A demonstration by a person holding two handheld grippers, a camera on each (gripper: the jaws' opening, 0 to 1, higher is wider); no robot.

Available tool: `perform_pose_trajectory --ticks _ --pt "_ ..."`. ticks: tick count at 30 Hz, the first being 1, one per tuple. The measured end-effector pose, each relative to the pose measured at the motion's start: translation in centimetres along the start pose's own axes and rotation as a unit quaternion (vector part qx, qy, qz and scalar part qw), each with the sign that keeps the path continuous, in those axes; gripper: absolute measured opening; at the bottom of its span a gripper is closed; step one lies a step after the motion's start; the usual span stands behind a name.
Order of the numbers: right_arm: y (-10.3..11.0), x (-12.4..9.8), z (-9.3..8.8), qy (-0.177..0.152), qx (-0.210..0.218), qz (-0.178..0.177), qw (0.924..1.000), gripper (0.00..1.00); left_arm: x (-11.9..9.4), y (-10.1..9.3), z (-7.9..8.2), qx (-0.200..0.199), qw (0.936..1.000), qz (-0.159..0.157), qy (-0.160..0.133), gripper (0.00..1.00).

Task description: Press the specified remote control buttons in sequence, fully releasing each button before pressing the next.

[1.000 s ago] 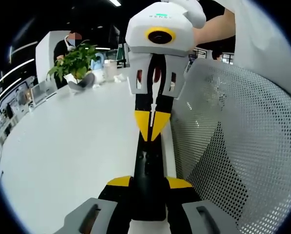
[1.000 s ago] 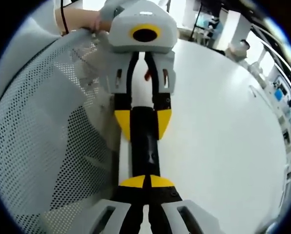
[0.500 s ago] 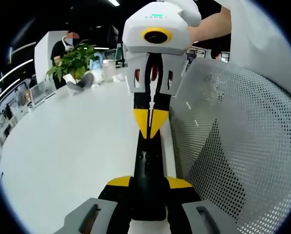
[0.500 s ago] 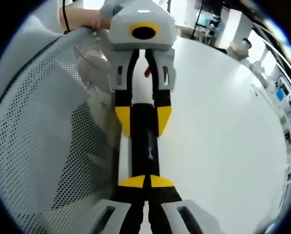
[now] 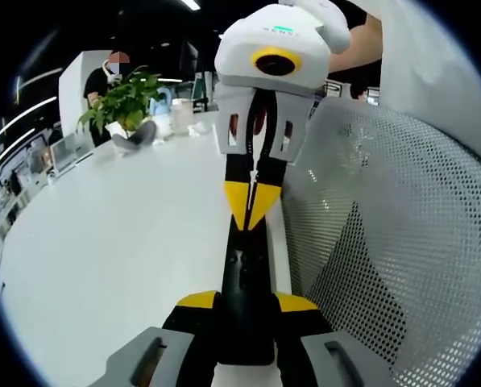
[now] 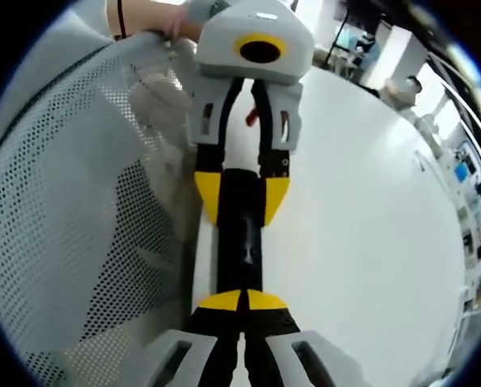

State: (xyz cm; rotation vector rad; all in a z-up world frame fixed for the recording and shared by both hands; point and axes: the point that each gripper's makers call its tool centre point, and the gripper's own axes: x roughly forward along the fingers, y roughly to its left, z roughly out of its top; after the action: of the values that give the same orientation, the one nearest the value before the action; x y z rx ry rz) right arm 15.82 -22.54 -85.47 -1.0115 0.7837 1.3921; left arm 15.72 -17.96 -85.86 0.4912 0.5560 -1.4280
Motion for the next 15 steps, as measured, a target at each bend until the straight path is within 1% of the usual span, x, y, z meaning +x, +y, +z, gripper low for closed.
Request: perform_pose_trajectory --ticks 3,5,9,11,13,15 --pt "-0.09 0.00 0.02 -0.004 0.007 -0.006 1.0000 0.00 0.00 -0.01 -0.01 0.001 1.0000 0.000 0.000 0.25" --pt "-0.15 -0.08 0.05 -0.018 0.026 -0.008 0.9995 0.00 0.01 -0.01 -0.03 0.001 1.0000 0.000 0.000 0.25" --pt "0.01 -0.30 0.09 -0.058 0.034 -0.014 0.9977 0.00 0.01 -0.03 -0.02 0.002 1.0000 0.000 0.000 0.25" --pt "0.16 -0.34 0.12 -0.071 0.045 -0.014 0.9963 0.00 0.00 -0.04 -0.02 0.002 1.0000 0.000 0.000 0.25" --pt "0.17 -0.33 0.11 -0.074 0.049 -0.018 0.9959 0.00 -0.01 -0.05 -0.02 0.002 1.0000 0.001 -0.001 0.25" --pt "0.21 -0.30 0.23 -0.071 0.042 -0.020 0.9964 0.00 0.00 -0.04 -0.01 0.002 1.0000 0.001 -0.001 0.25"
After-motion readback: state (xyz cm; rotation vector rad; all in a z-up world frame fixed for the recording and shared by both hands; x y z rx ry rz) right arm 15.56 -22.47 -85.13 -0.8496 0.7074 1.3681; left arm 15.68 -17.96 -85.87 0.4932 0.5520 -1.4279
